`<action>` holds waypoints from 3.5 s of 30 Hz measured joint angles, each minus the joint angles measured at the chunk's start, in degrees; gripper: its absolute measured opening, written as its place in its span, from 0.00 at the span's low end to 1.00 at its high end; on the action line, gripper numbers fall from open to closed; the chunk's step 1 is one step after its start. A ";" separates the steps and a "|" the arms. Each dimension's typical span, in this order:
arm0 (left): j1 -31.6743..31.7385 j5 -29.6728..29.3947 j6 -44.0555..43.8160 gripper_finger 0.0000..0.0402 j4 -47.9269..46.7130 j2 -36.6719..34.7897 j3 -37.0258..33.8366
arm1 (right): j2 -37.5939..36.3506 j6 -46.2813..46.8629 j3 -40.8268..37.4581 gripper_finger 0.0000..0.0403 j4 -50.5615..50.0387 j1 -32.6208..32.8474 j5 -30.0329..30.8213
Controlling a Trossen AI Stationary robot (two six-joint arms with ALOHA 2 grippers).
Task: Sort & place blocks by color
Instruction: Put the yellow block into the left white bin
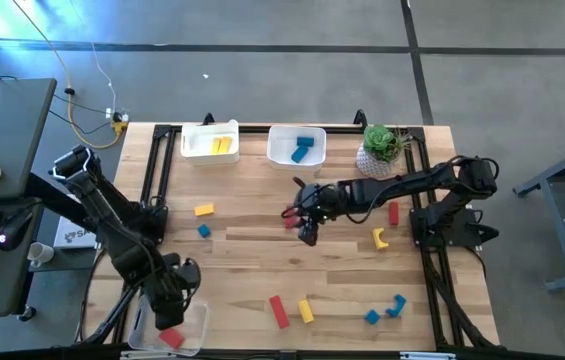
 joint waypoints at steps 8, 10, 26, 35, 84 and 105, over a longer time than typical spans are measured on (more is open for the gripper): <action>5.98 -8.38 13.66 0.33 -0.01 -1.30 0.00 | 0.00 7.08 0.00 0.40 -13.18 1.77 0.03; 7.96 -10.02 17.15 0.33 -0.01 -1.30 0.00 | 0.00 8.51 0.00 0.40 -15.20 2.13 0.03; 20.59 -16.68 31.73 0.33 -0.01 -1.30 0.01 | 0.00 30.02 0.00 0.40 -38.68 4.73 6.53; 25.58 -17.51 36.56 0.33 -0.01 -1.30 0.00 | 0.00 36.32 0.00 0.40 -48.05 7.46 7.29; 30.02 -17.44 38.51 0.33 0.56 -1.25 0.02 | -3.02 55.65 -9.84 0.40 -50.89 20.07 7.77; 30.27 -18.64 39.84 0.33 0.63 -1.25 0.04 | -3.74 57.02 -18.97 0.04 -39.37 19.94 4.57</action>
